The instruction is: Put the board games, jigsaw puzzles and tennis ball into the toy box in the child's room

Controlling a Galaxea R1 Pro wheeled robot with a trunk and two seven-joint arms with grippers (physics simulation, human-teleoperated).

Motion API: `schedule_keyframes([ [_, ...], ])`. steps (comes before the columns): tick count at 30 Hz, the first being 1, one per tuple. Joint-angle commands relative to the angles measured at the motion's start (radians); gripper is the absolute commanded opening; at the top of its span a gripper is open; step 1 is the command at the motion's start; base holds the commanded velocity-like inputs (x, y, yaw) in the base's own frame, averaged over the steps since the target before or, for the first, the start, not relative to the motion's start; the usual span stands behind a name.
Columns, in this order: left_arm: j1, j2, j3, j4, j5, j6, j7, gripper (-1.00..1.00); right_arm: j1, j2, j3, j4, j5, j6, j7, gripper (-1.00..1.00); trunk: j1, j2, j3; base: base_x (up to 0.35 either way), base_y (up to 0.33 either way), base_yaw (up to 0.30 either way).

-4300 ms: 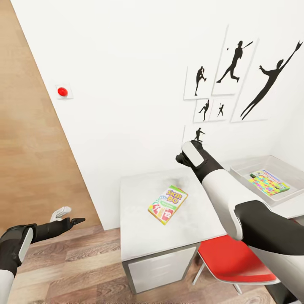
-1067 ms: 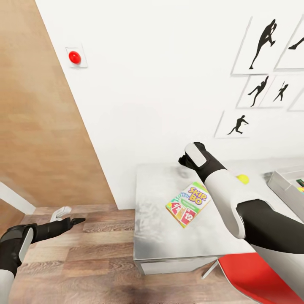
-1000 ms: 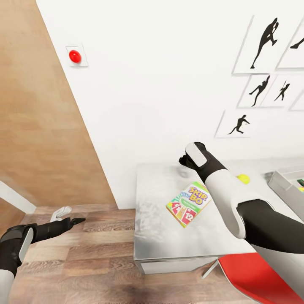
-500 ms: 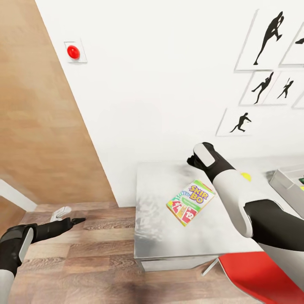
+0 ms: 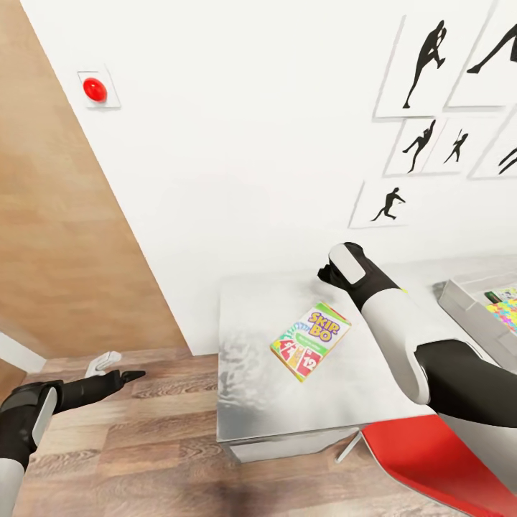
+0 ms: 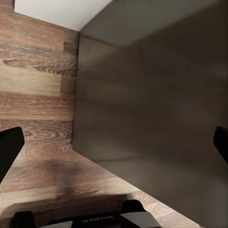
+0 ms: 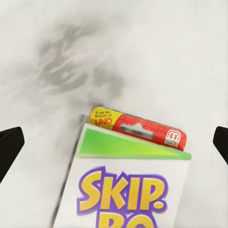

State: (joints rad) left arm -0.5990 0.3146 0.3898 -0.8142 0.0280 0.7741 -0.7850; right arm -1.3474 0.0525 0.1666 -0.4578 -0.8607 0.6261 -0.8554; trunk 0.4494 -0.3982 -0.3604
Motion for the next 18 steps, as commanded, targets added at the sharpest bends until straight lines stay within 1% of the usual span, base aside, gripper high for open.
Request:
schedule_keyframes([
  [1, -0.001, 0.0, 0.002, 0.0, 0.003, 0.008, -0.002, 1.0, -0.001, -0.001, 0.007, -0.001, -0.007, 0.005, -0.007, 1.0, 0.001, -0.002, -0.002, 0.0, 0.0, -0.016],
  [7, -0.001, 0.0, 0.002, 0.0, 0.003, 0.008, -0.002, 1.0, -0.001, 0.003, 0.007, 0.002, -0.004, 0.005, -0.007, 1.0, 0.001, -0.002, -0.005, 0.0, 0.0, -0.02],
  [18, -0.001, 0.0, 0.002, 0.0, 0.003, 0.008, -0.002, 1.0, -0.001, 0.005, 0.007, 0.005, -0.004, 0.006, -0.007, 1.0, 0.001, -0.002, -0.022, 0.0, 0.0, -0.006],
])
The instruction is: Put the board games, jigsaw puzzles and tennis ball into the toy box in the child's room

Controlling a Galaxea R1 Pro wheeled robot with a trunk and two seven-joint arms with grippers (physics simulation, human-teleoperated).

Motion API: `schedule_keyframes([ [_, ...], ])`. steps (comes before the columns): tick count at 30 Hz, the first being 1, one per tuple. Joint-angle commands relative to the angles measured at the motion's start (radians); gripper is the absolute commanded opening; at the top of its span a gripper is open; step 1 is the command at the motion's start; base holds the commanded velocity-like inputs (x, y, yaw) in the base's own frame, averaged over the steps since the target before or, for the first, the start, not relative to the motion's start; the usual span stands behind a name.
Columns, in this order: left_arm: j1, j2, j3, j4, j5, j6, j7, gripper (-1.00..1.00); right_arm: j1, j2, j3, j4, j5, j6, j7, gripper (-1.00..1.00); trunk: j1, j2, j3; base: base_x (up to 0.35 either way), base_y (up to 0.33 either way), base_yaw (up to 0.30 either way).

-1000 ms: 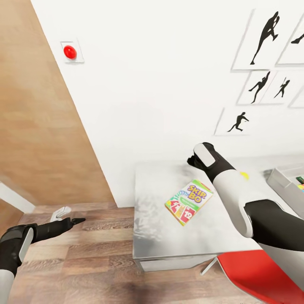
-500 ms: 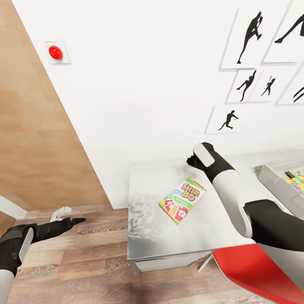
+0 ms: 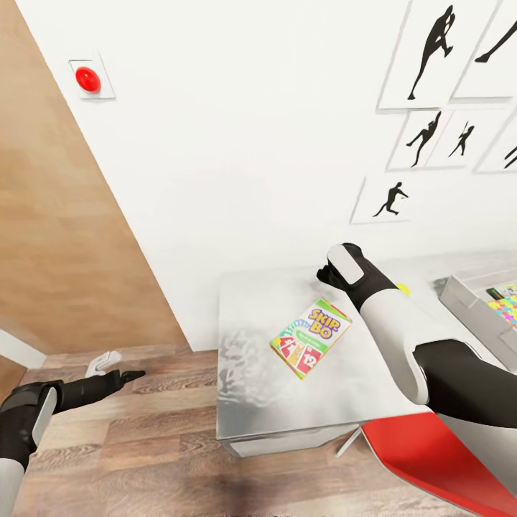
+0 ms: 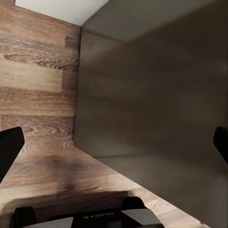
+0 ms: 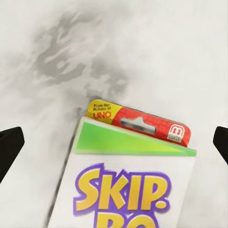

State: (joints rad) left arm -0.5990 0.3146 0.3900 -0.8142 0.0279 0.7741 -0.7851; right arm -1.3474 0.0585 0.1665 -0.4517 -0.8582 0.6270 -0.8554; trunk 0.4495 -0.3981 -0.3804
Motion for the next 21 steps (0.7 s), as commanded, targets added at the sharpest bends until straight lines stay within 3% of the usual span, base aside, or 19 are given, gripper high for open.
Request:
schedule_keyframes([
  [1, -0.001, 0.0, 0.002, 0.0, 0.003, 0.008, -0.002, 1.0, -0.001, -0.001, 0.007, -0.001, -0.007, 0.006, -0.007, 1.0, 0.0, -0.002, -0.003, 0.0, 0.0, 0.0],
  [21, -0.001, 0.0, 0.003, 0.0, 0.003, 0.007, -0.003, 1.0, -0.03, 0.0, 0.007, -0.026, 0.0, 0.053, -0.013, 1.0, 0.0, -0.002, -0.036, 0.0, 0.0, 0.0],
])
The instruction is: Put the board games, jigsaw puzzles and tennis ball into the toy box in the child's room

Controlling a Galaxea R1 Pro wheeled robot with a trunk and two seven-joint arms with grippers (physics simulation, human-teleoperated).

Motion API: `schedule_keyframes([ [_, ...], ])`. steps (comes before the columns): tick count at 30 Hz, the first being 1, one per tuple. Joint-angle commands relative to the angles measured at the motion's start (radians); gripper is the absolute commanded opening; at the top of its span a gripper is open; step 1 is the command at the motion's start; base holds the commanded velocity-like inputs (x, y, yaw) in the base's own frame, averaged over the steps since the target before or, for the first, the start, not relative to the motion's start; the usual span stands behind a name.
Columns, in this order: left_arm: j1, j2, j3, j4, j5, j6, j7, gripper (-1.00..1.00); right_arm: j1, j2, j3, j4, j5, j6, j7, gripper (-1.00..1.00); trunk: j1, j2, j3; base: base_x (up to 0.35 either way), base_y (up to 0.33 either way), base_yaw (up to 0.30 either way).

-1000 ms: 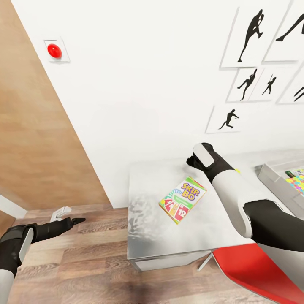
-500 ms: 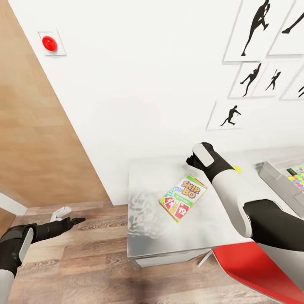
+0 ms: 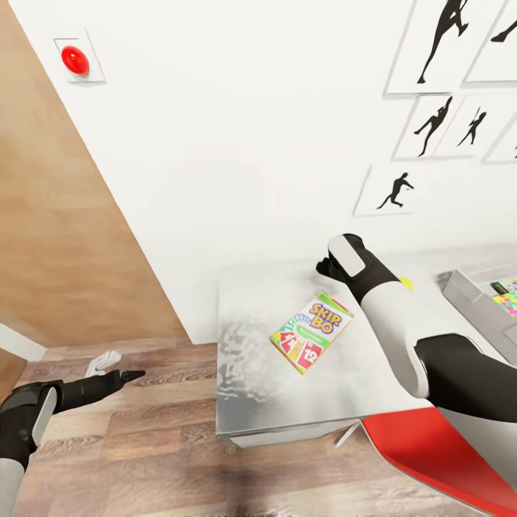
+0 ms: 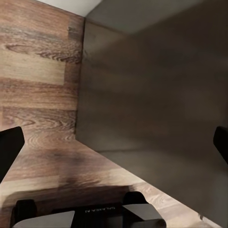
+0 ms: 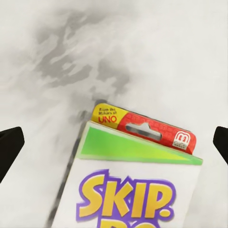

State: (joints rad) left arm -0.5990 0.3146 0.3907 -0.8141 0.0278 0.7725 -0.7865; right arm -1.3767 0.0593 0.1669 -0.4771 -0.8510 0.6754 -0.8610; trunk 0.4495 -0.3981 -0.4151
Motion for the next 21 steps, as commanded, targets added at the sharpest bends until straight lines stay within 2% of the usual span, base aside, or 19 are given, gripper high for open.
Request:
schedule_keyframes([
  [1, -0.001, 0.0, 0.002, 0.0, 0.003, 0.008, -0.002, 1.0, -0.002, 0.0, 0.006, -0.001, -0.007, 0.006, -0.007, 1.0, 0.0, -0.002, -0.003, 0.0, 0.0, 0.0],
  [21, -0.001, 0.001, 0.001, 0.0, 0.004, 0.008, -0.002, 1.0, -0.007, -0.003, 0.006, -0.005, -0.008, 0.006, -0.004, 1.0, 0.0, -0.002, -0.036, 0.0, 0.0, 0.0],
])
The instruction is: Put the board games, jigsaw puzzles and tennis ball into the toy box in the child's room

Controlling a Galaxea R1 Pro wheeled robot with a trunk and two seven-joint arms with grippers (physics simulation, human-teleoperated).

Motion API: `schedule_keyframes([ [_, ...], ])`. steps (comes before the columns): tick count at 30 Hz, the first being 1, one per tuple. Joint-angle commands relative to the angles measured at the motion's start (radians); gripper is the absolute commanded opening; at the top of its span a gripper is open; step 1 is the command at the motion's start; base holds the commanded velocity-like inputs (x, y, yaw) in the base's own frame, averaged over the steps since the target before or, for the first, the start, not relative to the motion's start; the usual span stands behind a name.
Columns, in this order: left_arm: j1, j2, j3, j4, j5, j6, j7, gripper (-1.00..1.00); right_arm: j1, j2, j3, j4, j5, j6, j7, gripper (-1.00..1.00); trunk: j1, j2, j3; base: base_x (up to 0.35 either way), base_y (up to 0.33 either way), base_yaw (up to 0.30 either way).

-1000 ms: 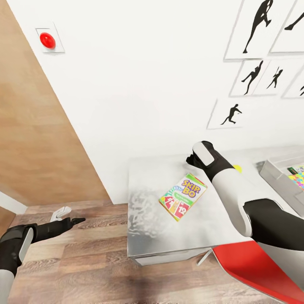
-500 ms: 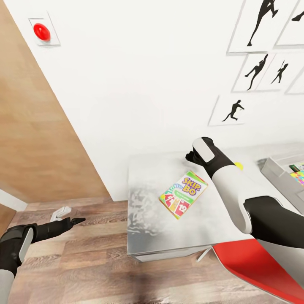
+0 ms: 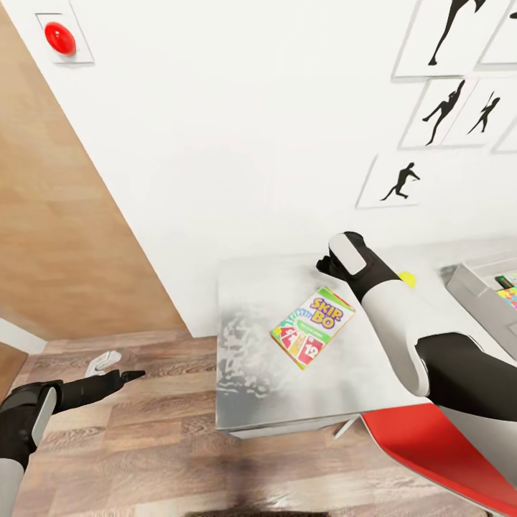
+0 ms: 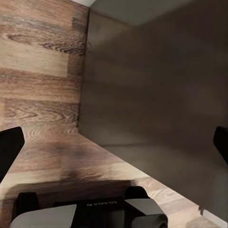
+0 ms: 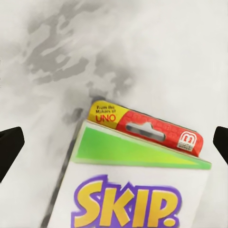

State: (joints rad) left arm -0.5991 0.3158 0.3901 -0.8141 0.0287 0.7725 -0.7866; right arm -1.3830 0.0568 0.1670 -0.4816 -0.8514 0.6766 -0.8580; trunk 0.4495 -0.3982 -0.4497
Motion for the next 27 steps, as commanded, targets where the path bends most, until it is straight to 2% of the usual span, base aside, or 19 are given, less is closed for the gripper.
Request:
schedule_keyframes([
  [1, -0.001, 0.0, 0.002, 0.0, 0.003, 0.008, -0.002, 1.0, -0.002, -0.002, 0.006, -0.001, -0.008, 0.004, -0.007, 1.0, 0.0, -0.002, -0.003, 0.0, 0.0, 0.0],
  [13, -0.001, 0.0, 0.001, 0.0, 0.003, 0.008, -0.002, 1.0, -0.037, -0.003, 0.006, 0.001, -0.01, 0.003, -0.005, 1.0, 0.0, -0.002, -0.023, 0.0, 0.0, 0.0],
  [27, -0.001, 0.0, 0.001, 0.0, 0.003, 0.008, -0.002, 1.0, -0.04, 0.0, 0.006, 0.006, -0.014, 0.001, -0.004, 1.0, 0.0, -0.002, -0.046, 0.0, 0.0, 0.0],
])
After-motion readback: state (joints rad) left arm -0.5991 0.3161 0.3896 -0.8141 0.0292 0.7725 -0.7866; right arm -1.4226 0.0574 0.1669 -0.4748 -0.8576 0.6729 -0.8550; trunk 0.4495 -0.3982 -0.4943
